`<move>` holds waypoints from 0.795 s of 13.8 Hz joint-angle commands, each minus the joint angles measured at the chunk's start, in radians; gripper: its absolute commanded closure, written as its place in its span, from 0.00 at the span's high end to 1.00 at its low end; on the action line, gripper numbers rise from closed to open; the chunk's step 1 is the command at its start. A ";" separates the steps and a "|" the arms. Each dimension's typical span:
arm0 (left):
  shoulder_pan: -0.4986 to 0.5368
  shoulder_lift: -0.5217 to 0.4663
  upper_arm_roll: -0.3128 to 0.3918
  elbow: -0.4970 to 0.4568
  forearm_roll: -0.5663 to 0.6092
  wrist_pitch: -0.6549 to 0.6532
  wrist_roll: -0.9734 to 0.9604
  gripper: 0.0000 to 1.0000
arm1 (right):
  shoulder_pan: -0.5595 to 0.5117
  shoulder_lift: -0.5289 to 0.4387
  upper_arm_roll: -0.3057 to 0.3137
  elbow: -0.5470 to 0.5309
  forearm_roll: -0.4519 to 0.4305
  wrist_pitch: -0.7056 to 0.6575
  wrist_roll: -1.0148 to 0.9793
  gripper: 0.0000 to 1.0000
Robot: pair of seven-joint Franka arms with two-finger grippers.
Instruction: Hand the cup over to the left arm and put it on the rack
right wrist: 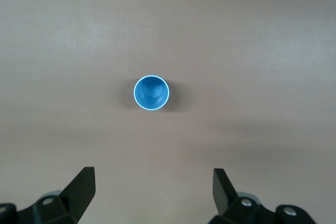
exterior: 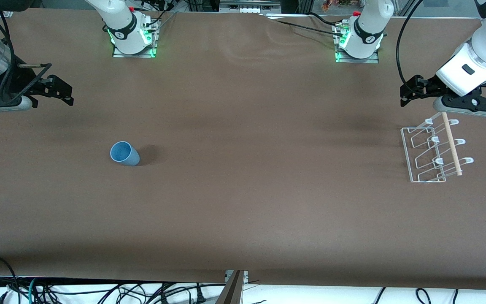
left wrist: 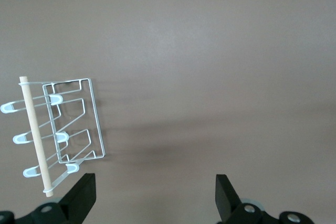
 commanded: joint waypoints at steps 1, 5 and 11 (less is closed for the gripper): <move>0.000 0.033 -0.003 0.052 0.027 -0.031 -0.015 1.00 | -0.015 0.002 0.012 0.018 -0.005 -0.020 0.016 0.99; -0.006 0.023 -0.009 0.055 0.019 -0.037 -0.012 1.00 | -0.012 0.003 0.015 0.024 -0.004 -0.020 0.034 0.99; 0.001 0.021 -0.011 0.053 0.016 -0.042 -0.012 1.00 | -0.013 0.003 0.012 0.024 -0.002 -0.020 0.024 0.99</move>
